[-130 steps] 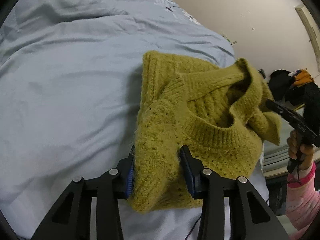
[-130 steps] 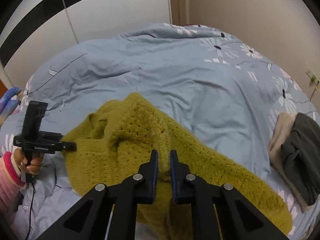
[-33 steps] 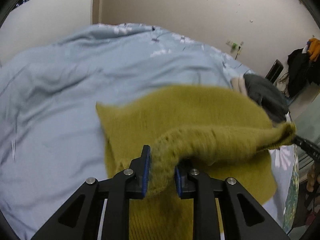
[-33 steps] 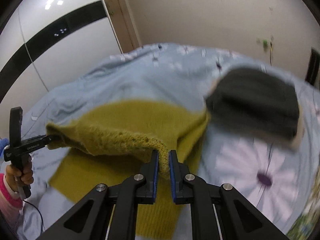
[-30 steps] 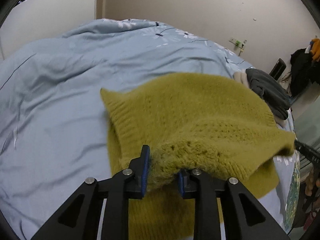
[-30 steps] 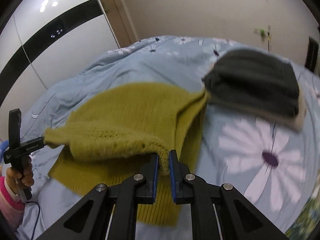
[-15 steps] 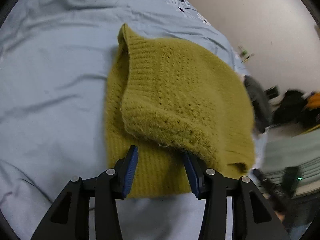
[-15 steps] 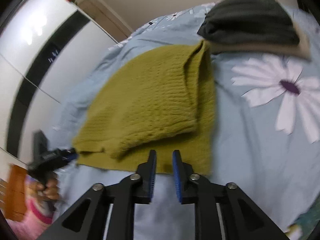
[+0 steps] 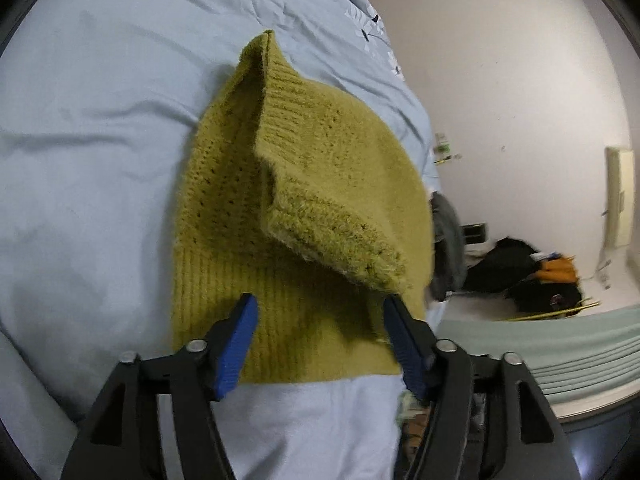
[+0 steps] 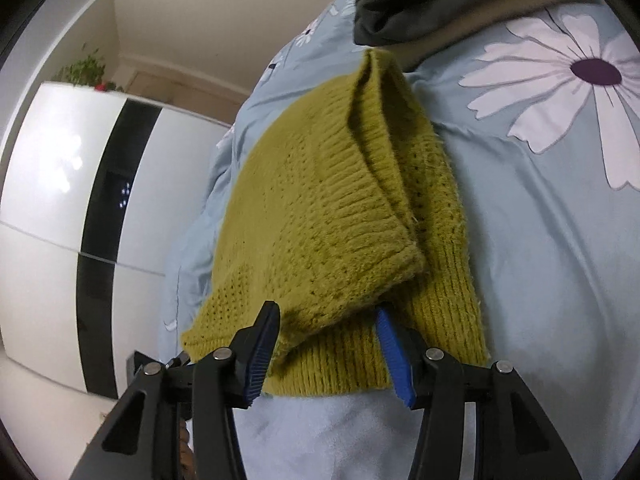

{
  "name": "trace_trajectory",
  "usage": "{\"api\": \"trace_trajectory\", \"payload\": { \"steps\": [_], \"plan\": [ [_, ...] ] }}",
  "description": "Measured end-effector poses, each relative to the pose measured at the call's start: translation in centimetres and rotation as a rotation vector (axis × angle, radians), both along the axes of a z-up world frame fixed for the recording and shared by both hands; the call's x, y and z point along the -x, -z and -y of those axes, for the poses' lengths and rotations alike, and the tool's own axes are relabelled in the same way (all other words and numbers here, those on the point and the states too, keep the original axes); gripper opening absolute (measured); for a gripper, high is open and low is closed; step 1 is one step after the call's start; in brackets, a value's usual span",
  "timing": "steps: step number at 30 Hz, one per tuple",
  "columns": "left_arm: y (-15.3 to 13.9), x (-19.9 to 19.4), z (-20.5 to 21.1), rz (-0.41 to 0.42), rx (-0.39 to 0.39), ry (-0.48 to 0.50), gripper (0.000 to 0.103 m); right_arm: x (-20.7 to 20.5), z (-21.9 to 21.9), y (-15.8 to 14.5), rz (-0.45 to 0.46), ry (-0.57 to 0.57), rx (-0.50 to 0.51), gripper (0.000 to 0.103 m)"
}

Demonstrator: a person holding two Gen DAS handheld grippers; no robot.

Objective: Fold clothes

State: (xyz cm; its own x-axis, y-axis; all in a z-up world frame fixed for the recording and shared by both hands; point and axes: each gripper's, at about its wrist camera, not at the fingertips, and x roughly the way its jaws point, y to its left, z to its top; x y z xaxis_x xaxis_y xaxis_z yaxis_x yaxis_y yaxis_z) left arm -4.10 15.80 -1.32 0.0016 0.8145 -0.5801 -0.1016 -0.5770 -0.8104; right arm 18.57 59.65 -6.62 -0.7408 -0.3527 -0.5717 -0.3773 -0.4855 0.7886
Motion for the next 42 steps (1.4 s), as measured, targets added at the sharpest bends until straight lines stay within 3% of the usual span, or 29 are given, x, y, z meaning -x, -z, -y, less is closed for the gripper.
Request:
{"api": "trace_trajectory", "payload": {
  "steps": [4,8,11,13,15,17,18,19,25,27,30,32,35,38,42],
  "plan": [
    [0.1,0.2,0.0,0.033,-0.06,-0.02,0.074,-0.1,-0.1,0.1,-0.02,0.036,0.032,0.054],
    [0.1,0.6,-1.2,0.034,-0.021,-0.036,0.074,0.5,0.1,0.5,-0.031,0.064,0.063,0.051],
    [0.3,0.9,-1.9,0.043,-0.003,-0.062,0.073,1.0,0.5,0.6,-0.025,0.085,0.063,0.027],
    [0.5,1.2,-2.2,0.041,0.023,-0.07,0.072,1.2,0.6,0.4,-0.027,0.101,0.063,0.019],
    [0.5,1.6,-2.5,0.043,0.056,-0.086,0.063,1.2,0.2,-0.3,-0.032,0.106,0.054,0.013],
    [0.3,2.0,-2.9,0.036,0.113,-0.098,0.027,1.8,0.3,-1.5,-0.045,0.102,0.031,0.012],
    [0.2,2.3,-3.1,0.036,0.138,-0.102,0.018,2.0,0.3,-2.1,-0.051,0.098,0.012,0.012],
    [-0.5,2.2,-3.0,0.02,0.116,-0.104,0.015,2.0,-0.1,-3.0,-0.061,0.098,-0.002,0.011],
    [-7.3,0.0,-2.1,-0.221,0.013,-0.057,0.014,0.1,0.4,-7.4,-0.198,0.089,-0.112,0.011],
    [-6.3,-0.2,-1.2,-0.212,0.034,-0.057,0.014,-1.1,0.0,-6.2,-0.168,0.081,-0.099,0.011],
    [-0.8,0.4,-0.7,-0.051,0.141,-0.078,0.014,-2.0,-0.1,-1.9,-0.061,0.08,-0.018,0.011],
    [3.0,0.5,0.5,0.098,0.087,-0.118,0.014,-2.2,0.0,1.4,0.008,0.093,0.047,0.011],
    [3.0,0.7,1.3,0.112,0.038,-0.142,0.014,-2.4,0.0,1.8,-0.029,0.095,0.068,0.011],
    [1.5,1.0,0.5,0.039,0.077,-0.111,0.014,-1.9,0.1,0.5,-0.039,0.061,-0.004,0.014],
    [1.1,1.1,0.1,0.009,0.138,-0.092,0.018,-2.5,-0.3,0.1,-0.037,0.053,-0.061,0.016]
  ]
}}
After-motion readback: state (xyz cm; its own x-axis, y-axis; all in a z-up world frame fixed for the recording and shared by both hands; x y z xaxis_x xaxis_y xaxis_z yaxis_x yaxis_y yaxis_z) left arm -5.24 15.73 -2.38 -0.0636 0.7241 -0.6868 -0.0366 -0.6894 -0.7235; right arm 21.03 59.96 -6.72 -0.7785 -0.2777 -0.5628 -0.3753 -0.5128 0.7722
